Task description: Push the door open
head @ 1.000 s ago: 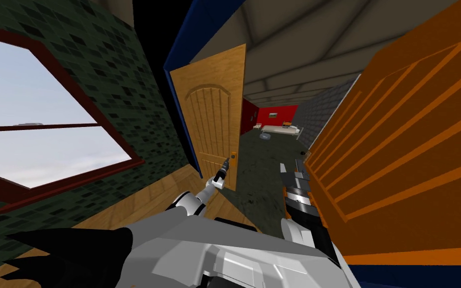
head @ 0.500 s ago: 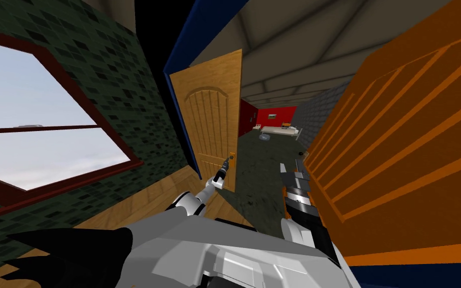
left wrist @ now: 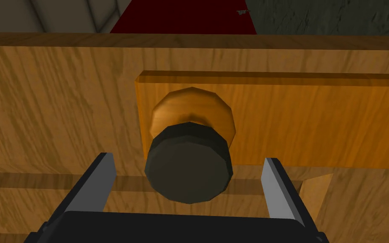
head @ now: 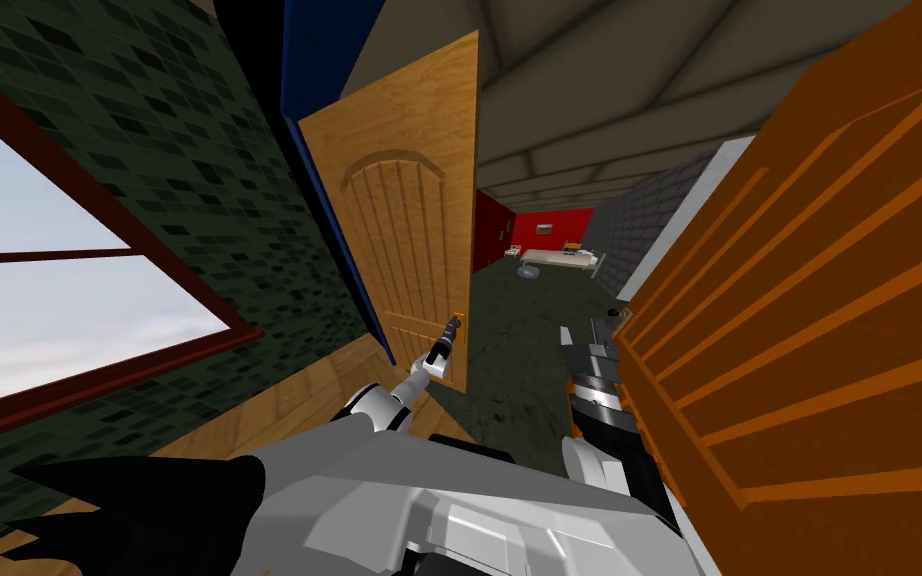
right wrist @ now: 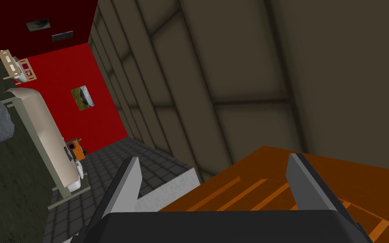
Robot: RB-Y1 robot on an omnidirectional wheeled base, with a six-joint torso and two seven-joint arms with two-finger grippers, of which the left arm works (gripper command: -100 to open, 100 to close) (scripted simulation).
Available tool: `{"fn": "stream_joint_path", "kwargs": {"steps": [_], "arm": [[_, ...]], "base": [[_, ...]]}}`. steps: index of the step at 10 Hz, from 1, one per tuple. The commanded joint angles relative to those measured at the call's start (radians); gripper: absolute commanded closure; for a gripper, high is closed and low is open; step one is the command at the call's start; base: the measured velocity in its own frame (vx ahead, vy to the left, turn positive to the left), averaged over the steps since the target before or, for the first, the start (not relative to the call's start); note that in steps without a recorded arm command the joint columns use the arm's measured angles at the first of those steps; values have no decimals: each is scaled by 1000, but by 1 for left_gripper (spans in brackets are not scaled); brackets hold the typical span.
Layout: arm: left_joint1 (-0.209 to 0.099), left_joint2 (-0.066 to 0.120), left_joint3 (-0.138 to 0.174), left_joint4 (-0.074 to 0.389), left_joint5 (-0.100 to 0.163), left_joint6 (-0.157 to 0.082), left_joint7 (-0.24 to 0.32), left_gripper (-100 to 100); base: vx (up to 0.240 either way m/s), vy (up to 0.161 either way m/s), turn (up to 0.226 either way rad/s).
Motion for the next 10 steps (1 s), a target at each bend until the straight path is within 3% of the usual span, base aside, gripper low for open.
{"fn": "stream_joint_path", "kwargs": {"steps": [1,2,3,8,10], "arm": [[0,-3,2,2,1,-4,-1,-100],[1,-2,2,0,0,-2,-1,-100],[1,-2,2,0,0,-2,-1,100],[1,-2,2,0,0,-2,-1,100],[3,4,14,3,4,0,-5,100]], "base": [[172,-44,-18],[73,-18,0],[-8,1,5],[-15,4,-2],[132,-47,25]]}}
